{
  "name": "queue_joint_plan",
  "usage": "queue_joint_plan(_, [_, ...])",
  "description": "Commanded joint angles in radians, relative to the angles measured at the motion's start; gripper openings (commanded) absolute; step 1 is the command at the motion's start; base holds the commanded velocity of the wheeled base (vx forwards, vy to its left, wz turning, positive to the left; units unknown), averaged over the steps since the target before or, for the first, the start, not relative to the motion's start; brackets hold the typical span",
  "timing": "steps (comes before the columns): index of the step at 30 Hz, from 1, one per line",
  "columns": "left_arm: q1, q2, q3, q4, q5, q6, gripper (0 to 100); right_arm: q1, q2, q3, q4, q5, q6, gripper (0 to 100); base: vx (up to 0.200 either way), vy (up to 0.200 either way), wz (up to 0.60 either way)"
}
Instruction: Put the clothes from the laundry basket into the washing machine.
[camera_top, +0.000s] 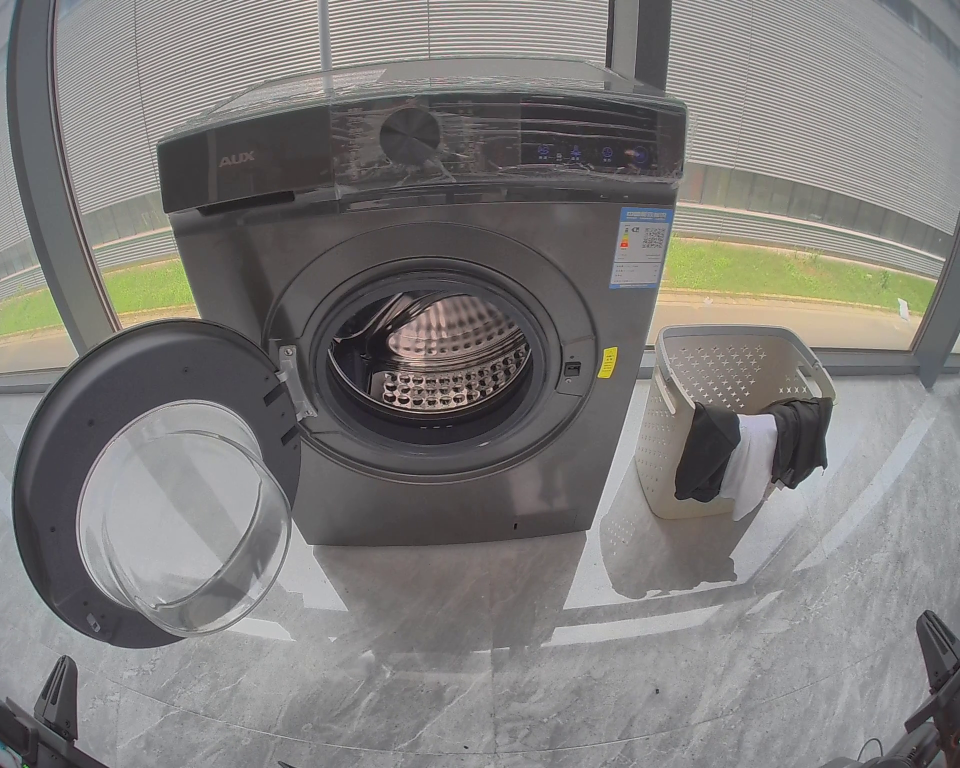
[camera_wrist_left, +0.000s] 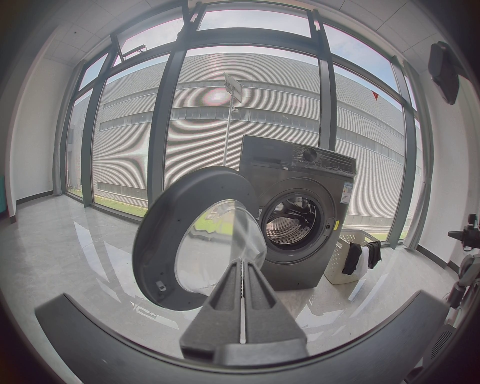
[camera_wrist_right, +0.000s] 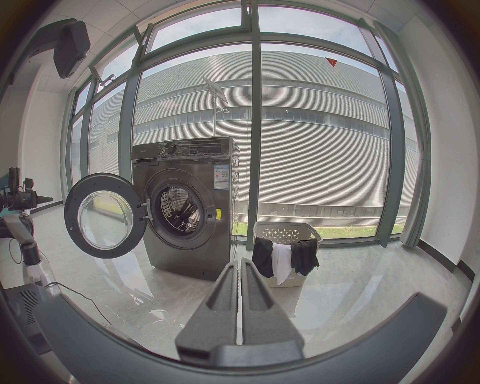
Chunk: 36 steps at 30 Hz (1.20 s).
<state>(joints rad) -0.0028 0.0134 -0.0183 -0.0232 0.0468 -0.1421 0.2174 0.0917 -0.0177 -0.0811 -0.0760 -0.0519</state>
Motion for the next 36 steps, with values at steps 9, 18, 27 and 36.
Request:
queue_joint_plan(9, [0.0,-0.013,0.0,0.0,0.001,-0.001,0,0.0,0.002,0.018,0.001,-0.001,0.003,0,0.0,-0.2,0.0])
queue_joint_plan(18, [0.0,-0.013,0.0,-0.001,0.001,-0.001,0,0.0,0.0,0.018,0.001,-0.005,0.017,0,0.0,-0.2,0.0])
queue_joint_plan(27, [0.0,-0.013,0.0,-0.001,0.001,-0.001,0,0.0,0.002,0.018,0.001,-0.011,0.027,0,-0.044,-0.2,0.0])
queue_joint_plan(36, [0.0,-0.013,0.0,-0.003,0.001,-0.001,0,0.0,0.002,0.018,0.001,-0.007,0.026,100,-0.178,-0.178,0.0])
